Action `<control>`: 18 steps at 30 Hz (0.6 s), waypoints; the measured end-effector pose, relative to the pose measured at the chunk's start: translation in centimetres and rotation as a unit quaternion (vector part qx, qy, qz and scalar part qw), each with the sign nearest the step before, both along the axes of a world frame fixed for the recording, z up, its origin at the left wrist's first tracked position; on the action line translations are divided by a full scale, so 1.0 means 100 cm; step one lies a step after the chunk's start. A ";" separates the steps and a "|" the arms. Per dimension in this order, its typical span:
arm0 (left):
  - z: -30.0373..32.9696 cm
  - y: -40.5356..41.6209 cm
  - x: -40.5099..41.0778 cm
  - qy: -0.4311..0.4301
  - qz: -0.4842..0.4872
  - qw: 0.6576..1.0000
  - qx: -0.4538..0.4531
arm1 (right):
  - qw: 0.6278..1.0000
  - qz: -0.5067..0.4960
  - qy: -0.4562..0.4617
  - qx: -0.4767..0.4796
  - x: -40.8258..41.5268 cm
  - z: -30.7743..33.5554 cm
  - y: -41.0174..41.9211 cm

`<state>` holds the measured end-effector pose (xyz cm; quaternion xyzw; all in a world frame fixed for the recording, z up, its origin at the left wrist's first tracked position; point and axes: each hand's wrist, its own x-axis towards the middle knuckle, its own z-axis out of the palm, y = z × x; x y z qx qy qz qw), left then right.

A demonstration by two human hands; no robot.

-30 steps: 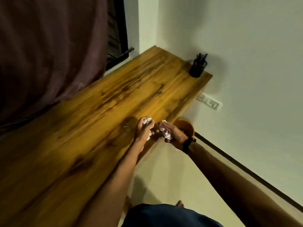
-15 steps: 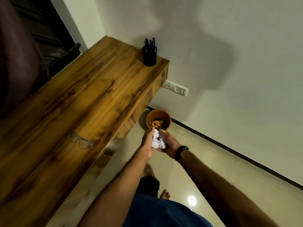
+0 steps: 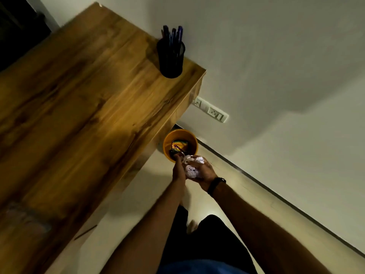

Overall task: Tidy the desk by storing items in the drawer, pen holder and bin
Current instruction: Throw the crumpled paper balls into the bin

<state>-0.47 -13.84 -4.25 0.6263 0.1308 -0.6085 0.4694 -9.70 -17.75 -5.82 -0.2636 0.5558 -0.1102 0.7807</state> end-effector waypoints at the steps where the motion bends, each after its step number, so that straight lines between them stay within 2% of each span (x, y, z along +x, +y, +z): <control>1: -0.018 -0.011 0.006 0.007 0.010 1.000 0.012 | 1.000 0.000 0.017 0.011 0.003 -0.013 -0.014; 5: -0.082 -0.042 0.026 0.005 0.006 0.999 0.044 | 0.997 -0.020 0.038 0.061 0.011 -0.078 -0.059; 10: -0.213 -0.083 0.041 -0.008 -0.014 0.997 0.071 | 0.996 0.020 0.051 0.071 0.033 -0.211 -0.115; 14: -0.300 -0.093 0.045 -0.019 -0.013 0.995 0.099 | 0.994 0.012 0.063 0.083 0.041 -0.318 -0.142; 18: -0.340 -0.088 0.050 -0.033 -0.027 0.993 0.113 | 0.989 -0.020 0.071 0.128 0.047 -0.341 -0.154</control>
